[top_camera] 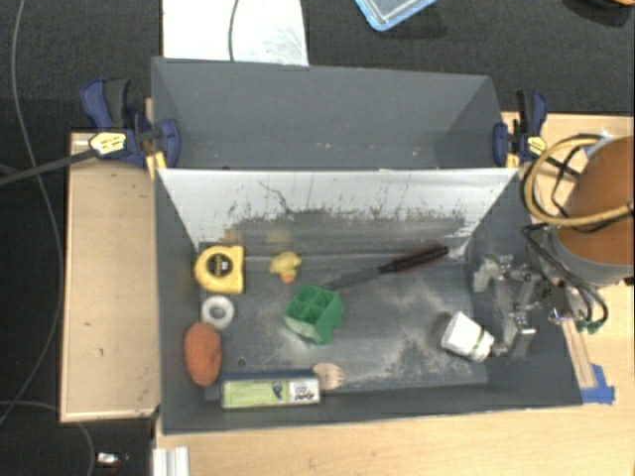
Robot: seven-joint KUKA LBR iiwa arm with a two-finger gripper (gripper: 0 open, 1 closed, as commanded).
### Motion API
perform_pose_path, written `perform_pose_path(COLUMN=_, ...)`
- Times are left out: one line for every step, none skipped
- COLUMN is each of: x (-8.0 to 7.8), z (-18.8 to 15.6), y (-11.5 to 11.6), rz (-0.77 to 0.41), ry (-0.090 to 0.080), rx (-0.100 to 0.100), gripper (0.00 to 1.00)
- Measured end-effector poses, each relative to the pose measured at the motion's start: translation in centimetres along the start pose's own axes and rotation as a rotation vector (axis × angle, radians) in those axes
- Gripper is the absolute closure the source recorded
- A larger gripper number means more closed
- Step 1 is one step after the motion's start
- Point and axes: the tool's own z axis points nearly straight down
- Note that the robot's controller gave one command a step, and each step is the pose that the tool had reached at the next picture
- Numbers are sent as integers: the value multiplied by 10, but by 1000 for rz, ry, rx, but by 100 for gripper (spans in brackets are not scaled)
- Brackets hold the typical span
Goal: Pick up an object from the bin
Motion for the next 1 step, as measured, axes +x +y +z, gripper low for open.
perform_pose_path(x=5, z=58, y=2, rz=78, ry=2, rx=0, gripper=0)
